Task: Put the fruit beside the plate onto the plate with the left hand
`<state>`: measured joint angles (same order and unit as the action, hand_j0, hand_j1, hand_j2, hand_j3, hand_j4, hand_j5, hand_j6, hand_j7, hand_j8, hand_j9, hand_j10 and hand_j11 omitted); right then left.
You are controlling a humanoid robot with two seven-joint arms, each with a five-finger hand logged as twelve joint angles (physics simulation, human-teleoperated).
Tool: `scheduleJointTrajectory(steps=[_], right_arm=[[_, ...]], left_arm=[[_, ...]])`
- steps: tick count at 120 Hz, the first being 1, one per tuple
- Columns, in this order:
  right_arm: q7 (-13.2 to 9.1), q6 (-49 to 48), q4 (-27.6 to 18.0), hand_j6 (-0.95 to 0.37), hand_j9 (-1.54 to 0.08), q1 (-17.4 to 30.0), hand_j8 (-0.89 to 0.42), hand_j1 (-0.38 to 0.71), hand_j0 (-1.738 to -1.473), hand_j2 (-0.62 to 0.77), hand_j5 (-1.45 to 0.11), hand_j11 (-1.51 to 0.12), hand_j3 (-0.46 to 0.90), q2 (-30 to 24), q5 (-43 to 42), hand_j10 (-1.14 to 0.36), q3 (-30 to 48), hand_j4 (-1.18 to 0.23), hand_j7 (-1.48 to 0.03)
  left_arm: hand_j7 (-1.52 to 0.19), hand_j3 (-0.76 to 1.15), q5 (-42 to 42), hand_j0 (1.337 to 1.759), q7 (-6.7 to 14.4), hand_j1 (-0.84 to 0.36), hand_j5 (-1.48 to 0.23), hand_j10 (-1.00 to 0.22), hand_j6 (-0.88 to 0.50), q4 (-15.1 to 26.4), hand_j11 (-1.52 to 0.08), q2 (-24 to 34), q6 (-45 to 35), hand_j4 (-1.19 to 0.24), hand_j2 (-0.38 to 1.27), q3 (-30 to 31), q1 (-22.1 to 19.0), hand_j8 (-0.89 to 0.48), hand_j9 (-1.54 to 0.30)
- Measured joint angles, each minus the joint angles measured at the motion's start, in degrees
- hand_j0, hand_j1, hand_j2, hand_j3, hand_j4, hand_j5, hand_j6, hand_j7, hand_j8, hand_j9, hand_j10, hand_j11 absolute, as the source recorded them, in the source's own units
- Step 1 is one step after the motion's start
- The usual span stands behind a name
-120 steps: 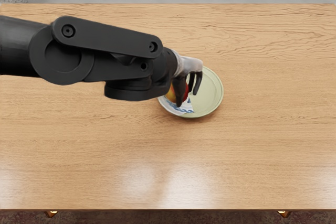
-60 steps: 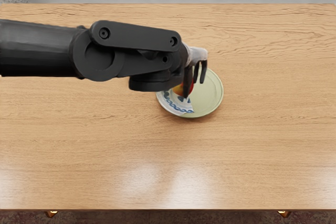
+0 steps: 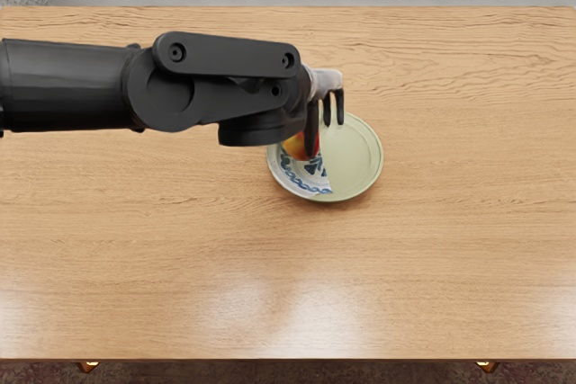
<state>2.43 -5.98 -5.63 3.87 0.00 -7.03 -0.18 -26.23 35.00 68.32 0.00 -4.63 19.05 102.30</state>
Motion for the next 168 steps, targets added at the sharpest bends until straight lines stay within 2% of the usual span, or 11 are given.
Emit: scheduleJointTrajectory(steps=[18, 41, 52, 63, 77, 93, 104, 124, 146, 168], right_arm=[[0.0, 0.0, 0.0, -0.04, -0.05, 0.0, -0.04, -0.31, -1.658, -0.01, -0.05, -0.05, 0.00, 0.0, 0.0, -0.04, 0.0, -0.04, -0.05], [0.0, 0.0, 0.0, -0.04, -0.05, 0.0, -0.04, -0.31, -1.658, -0.01, -0.05, -0.05, 0.00, 0.0, 0.0, -0.04, 0.0, -0.04, -0.05], [0.0, 0.0, 0.0, -0.04, -0.05, 0.0, -0.04, -0.31, -1.658, -0.01, -0.05, -0.05, 0.00, 0.0, 0.0, -0.04, 0.0, -0.04, -0.05], [0.0, 0.0, 0.0, -0.04, -0.05, 0.0, -0.04, -0.31, -1.658, -0.01, -0.05, -0.05, 0.00, 0.0, 0.0, -0.04, 0.0, -0.04, -0.05], [0.0, 0.0, 0.0, -0.04, -0.05, 0.0, -0.04, -0.31, -1.658, -0.01, -0.05, -0.05, 0.00, 0.0, 0.0, -0.04, 0.0, -0.04, -0.05], [0.0, 0.0, 0.0, -0.04, -0.05, 0.0, -0.04, -0.31, -1.658, -0.01, -0.05, -0.05, 0.00, 0.0, 0.0, -0.04, 0.0, -0.04, -0.05], [0.0, 0.0, 0.0, -0.04, -0.05, 0.0, -0.04, -0.31, -1.658, -0.01, -0.05, -0.05, 0.00, 0.0, 0.0, -0.04, 0.0, -0.04, -0.05], [0.0, 0.0, 0.0, -0.04, -0.05, 0.0, -0.04, -0.31, -1.658, -0.01, -0.05, -0.05, 0.00, 0.0, 0.0, -0.04, 0.0, -0.04, -0.05], [0.0, 0.0, 0.0, -0.04, -0.05, 0.0, -0.04, -0.31, -1.658, -0.01, -0.05, -0.05, 0.00, 0.0, 0.0, -0.04, 0.0, -0.04, -0.05], [0.0, 0.0, 0.0, -0.04, -0.05, 0.0, -0.04, -0.31, -1.658, -0.01, -0.05, -0.05, 0.00, 0.0, 0.0, -0.04, 0.0, -0.04, -0.05]], left_arm=[[-0.54, 0.00, 0.0, 1.657, 0.0, -0.07, -0.54, -0.33, -0.38, -1.0, -0.53, 0.0, -0.3, -0.40, 0.16, -0.6, 0.0, -0.33, -0.53], [-0.41, 0.00, 0.1, 1.658, 0.0, 0.00, -0.41, -0.28, -0.30, -4.3, -0.40, 0.0, -0.3, -0.31, 0.09, -3.6, -0.1, -0.28, -0.41], [-0.38, 0.00, 0.1, 1.658, 0.0, 0.02, -0.38, -0.27, -0.29, -5.5, -0.38, 4.3, 0.0, -0.29, 0.08, -7.0, -0.6, -0.27, -0.38], [-0.36, 0.00, 0.1, 1.658, 0.0, 0.03, -0.36, -0.26, -0.27, -5.8, -0.36, 10.4, 2.9, -0.27, 0.07, -13.5, -6.3, -0.26, -0.36], [-0.34, 0.00, 0.1, 1.658, 0.0, 0.04, -0.34, -0.26, -0.26, -5.4, -0.34, 18.2, 13.4, -0.26, 0.06, -24.1, -13.5, -0.26, -0.34], [-0.34, 0.00, 1.6, 1.658, 0.0, 0.04, -0.34, -0.26, -0.26, -2.0, -0.34, 26.2, 24.0, -0.26, 0.06, -33.3, -20.4, -0.26, -0.34], [-0.33, 0.00, 3.6, 1.658, 0.0, 0.04, -0.33, -0.25, -0.26, 0.9, -0.33, 30.4, 29.8, -0.26, 0.05, -40.2, -30.5, -0.26, -0.33], [-0.33, 0.00, 8.0, 1.658, 0.0, 0.04, -0.33, -0.25, -0.26, 5.2, -0.33, 34.5, 37.2, -0.26, 0.05, -51.5, -44.4, -0.26, -0.33], [-0.33, 0.00, 15.0, 1.658, 0.0, 0.05, -0.33, -0.25, -0.25, 5.9, -0.33, 36.5, 39.2, -0.25, 0.05, -57.5, -50.6, -0.25, -0.33], [-0.33, 0.00, 18.3, 1.658, 0.0, 0.05, -0.33, -0.25, -0.25, 4.7, -0.33, 37.0, 39.6, -0.25, 0.05, -59.9, -51.1, -0.25, -0.33]])
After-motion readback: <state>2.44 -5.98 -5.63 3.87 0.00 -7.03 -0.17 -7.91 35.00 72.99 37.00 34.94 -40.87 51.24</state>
